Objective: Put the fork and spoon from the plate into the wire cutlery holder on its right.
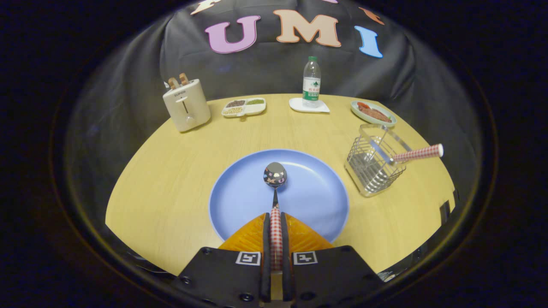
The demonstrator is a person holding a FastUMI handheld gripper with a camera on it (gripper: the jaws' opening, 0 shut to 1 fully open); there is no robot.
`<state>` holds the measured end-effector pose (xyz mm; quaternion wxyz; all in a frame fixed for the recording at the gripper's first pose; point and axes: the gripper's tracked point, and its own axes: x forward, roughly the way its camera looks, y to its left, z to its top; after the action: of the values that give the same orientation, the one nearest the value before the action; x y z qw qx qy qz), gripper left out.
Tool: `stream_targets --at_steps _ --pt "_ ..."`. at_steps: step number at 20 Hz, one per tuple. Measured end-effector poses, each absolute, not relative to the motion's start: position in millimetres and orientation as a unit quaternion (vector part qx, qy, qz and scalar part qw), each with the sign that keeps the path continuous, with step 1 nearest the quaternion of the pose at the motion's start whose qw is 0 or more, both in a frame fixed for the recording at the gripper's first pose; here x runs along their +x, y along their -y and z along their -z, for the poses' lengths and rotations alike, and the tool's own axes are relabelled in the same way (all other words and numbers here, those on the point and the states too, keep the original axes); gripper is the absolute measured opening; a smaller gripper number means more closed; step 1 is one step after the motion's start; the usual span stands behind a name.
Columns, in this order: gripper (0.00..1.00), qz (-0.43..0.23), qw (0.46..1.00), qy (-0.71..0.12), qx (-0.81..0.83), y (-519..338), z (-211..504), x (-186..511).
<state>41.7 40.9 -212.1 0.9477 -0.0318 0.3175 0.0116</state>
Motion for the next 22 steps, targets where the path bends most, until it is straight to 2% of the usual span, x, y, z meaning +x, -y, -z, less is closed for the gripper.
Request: stream_targets --at_steps 4,12,16,22 --pt "0.13 -0.022 0.950 -0.310 -0.041 -12.4 157.6 40.6" --pt "0.13 0.001 0.954 -0.298 -0.014 66.3 60.5 52.3" --pt "0.13 0.018 0.946 -0.320 -0.051 109.4 58.1 60.9" --pt "0.13 0.002 0.914 -0.400 -0.063 128.5 94.0 81.9"
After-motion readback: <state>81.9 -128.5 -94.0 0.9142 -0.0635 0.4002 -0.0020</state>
